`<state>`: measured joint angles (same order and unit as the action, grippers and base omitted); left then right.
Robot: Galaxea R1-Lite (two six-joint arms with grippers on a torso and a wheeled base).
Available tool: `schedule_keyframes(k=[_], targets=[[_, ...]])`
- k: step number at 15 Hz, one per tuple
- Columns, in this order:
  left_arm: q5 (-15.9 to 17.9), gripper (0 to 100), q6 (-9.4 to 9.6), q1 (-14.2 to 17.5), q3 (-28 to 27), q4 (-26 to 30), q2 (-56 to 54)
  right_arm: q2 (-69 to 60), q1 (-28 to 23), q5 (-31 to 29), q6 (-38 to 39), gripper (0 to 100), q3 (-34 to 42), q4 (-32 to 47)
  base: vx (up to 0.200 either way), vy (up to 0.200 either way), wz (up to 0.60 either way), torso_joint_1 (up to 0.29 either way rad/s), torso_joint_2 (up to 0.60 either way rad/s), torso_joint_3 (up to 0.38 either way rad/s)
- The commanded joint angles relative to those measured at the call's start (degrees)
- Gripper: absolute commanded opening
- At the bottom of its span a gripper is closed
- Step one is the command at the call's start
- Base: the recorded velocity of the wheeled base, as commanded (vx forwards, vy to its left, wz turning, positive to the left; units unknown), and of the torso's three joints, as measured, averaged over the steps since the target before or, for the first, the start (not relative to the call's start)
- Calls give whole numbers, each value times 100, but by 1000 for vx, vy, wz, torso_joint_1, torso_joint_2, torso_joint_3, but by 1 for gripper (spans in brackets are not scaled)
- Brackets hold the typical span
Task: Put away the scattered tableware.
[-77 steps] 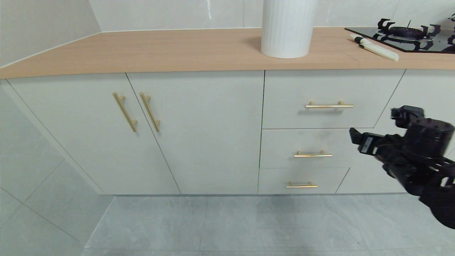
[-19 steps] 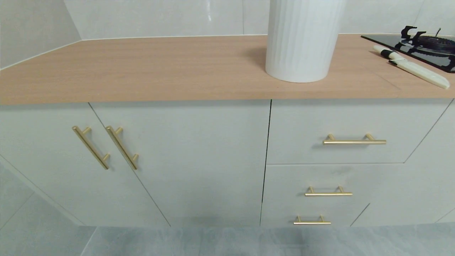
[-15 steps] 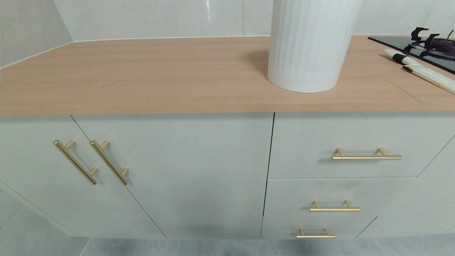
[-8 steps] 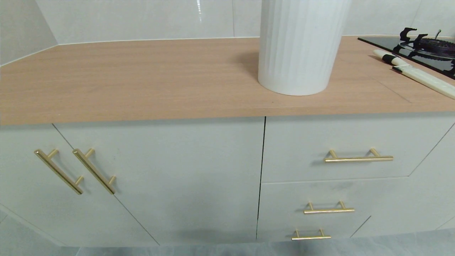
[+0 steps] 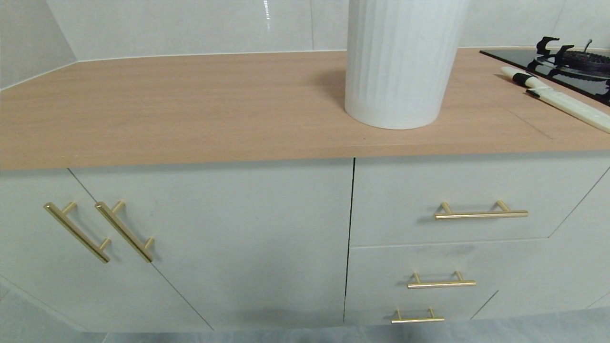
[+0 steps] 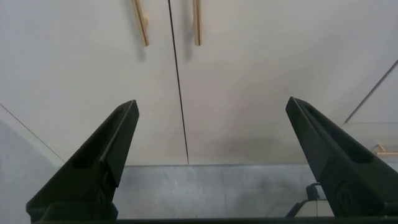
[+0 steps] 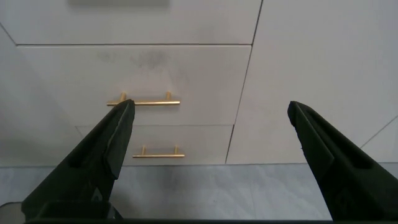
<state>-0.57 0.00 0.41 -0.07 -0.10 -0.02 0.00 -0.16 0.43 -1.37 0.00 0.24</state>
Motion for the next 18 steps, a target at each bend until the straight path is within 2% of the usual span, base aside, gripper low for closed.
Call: schedule_keyframes(k=[1, 8, 17, 18], targets=[[-4, 100, 0, 2, -1, 1, 2, 9, -2, 1, -4, 100, 0, -7, 0, -200, 0, 2, 7, 7], [-4, 100, -9, 2, 7, 1, 2, 9, -2, 1, -4, 100, 0, -7, 0, -200, 0, 1, 3, 4], [-4, 100, -26, 2, -1, 1, 2, 9, -2, 1, -4, 100, 0, -7, 0, 0, 0, 0, 0, 0], [-4, 100, -53, 2, -1, 1, 2, 9, -2, 1, -4, 100, 0, 2, 200, 0, 0, 12, 2, 2]])
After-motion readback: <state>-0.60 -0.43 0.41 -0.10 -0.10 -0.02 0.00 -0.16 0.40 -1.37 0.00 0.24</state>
